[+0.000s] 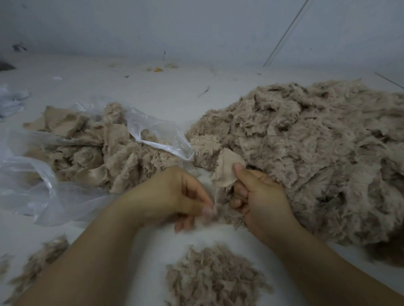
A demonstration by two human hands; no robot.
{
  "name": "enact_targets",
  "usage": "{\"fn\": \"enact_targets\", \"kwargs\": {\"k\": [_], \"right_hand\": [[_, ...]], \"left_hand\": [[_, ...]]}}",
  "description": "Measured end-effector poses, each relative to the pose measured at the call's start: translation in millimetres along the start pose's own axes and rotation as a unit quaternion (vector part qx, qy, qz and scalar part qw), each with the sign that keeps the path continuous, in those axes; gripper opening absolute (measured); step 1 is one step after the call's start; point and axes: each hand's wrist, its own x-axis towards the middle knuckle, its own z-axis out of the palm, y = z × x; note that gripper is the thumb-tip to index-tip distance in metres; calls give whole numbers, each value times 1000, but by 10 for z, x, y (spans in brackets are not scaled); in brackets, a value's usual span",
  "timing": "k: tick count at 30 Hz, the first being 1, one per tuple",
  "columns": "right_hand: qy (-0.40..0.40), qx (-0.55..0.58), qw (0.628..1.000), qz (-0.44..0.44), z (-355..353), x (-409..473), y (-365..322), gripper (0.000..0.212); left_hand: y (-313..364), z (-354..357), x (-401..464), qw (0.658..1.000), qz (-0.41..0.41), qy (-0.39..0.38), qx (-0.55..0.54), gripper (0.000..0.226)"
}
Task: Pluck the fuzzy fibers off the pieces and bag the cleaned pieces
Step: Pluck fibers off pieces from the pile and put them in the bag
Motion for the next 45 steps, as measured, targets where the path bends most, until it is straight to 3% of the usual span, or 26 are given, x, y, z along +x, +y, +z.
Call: {"fn": "enact_targets", "kwargs": {"k": [2, 3, 5, 7, 9, 11, 16, 21, 26, 30, 33, 36, 40, 43, 45], "right_hand": [[-6, -14, 1000, -3, -4, 3, 4, 50], [-8, -17, 1000, -3, -8, 5, 6, 50], [-12, -20, 1000, -5, -11, 9, 5, 50], [-18, -28, 999, -7, -10, 10, 8, 47], [-26, -38, 999, -8, -13, 13, 10, 47], [-32, -53, 998, -13, -18, 8, 11, 46], [-33, -80, 996, -15, -13, -16, 1, 28], [-31, -64, 997, -9, 14, -36, -24, 30], [-21, -34, 999, -2, 34, -35, -31, 35], [-12, -60, 998, -15, 19, -26, -9, 29], [-11, -68, 998, -15, 14, -38, -9, 28], [-9, -68, 997, -16, 22, -46, -8, 29], [-5, -71, 997, -15, 27, -37, -6, 28], [-4, -70, 997, -15, 25, -33, 0, 27], [-2, -70, 997, -14, 21, -30, -1, 27]], "left_hand": [[30, -17, -68, 981, -49, -186, 20, 14], [38, -5, -80, 975, -60, -208, 47, 17], [56, 31, -61, 987, -51, -126, 83, 19], [71, 100, -3, 996, -30, 33, 76, 35], [77, 162, 74, 983, -3, 179, 35, 43], [92, 241, 123, 968, 24, 249, -8, 42], [77, 353, 191, 956, 34, 290, -22, 20], [84, 329, 167, 956, 24, 283, -75, 25], [86, 334, 182, 938, 45, 342, -40, 25], [140, 191, 104, 871, 114, 476, 42, 23], [125, -30, -28, 776, 145, 589, 172, 17], [50, -233, -97, 680, 14, 590, 435, 9], [-1, -307, -92, 640, -193, 505, 546, 6], [-10, -335, -115, 628, -212, 506, 553, 8], [22, -277, -104, 622, -174, 522, 557, 8]]}}
